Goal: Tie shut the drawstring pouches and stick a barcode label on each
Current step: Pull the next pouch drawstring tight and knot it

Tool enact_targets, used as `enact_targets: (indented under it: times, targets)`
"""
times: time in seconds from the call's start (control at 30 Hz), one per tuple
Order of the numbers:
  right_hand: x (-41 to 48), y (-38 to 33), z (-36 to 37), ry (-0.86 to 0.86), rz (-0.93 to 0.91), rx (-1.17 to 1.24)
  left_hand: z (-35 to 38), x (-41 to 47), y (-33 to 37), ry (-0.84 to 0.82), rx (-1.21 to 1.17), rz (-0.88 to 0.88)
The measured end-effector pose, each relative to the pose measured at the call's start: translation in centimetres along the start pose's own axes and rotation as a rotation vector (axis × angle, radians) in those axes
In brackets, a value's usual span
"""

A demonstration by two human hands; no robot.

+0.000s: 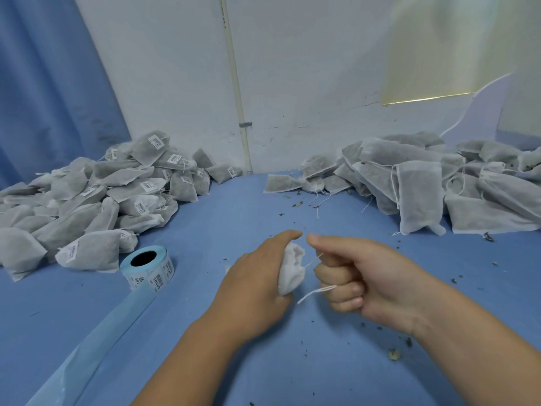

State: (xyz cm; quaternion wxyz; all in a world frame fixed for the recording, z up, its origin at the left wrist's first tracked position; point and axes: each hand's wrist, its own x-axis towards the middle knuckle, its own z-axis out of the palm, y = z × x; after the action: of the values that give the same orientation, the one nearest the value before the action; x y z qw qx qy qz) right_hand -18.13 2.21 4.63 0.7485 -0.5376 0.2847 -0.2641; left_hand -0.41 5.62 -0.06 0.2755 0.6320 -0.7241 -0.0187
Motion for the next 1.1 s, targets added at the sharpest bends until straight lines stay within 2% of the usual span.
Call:
enact_targets:
  times: [0.13, 0.27, 0.37, 0.53, 0.7, 0.9, 1.03, 1.1]
  targets:
    - [-0.9, -1.4, -0.7, -0.043, -0.203, 0.173, -0.7, 0.1, 0.3, -0.044, -0.037, -0.027]
    - [-1.5, -2.3, -1.2, 0.017, -0.324, 0.299, -0.9, 0.2, 1.6, -0.076, -0.082, 0.009]
    - [-0.9, -2.1, -1.5, 0.074, -0.332, 0.346, -0.5, -0.4, 2.5, -0.107, -0.051, 0.098]
    - [0.1, -1.6, -3.3, 0.157, -0.291, 0.428, -0.6, -0.7, 3.1, -0.094, -0.127, 0.173]
    - [1.6, 0.0, -3.6, 0.246, -0.25, 0.292, -1.1, -1.1, 4.0, -0.003, -0.162, 0.103]
    - [4.3, 1.8, -1.2, 0.279, -0.149, -0.052, -3.4, -1.8, 3.1, 0.028, -0.383, -0.252]
    - [6.8, 1.7, 1.7, 0.224, -0.069, -0.322, -5.9, -2.5, 1.1, 0.061, -0.355, -0.346]
    - [8.5, 1.5, 3.5, 0.19, -0.048, -0.445, -7.0, -3.0, -0.3, 0.109, -0.25, -0.406]
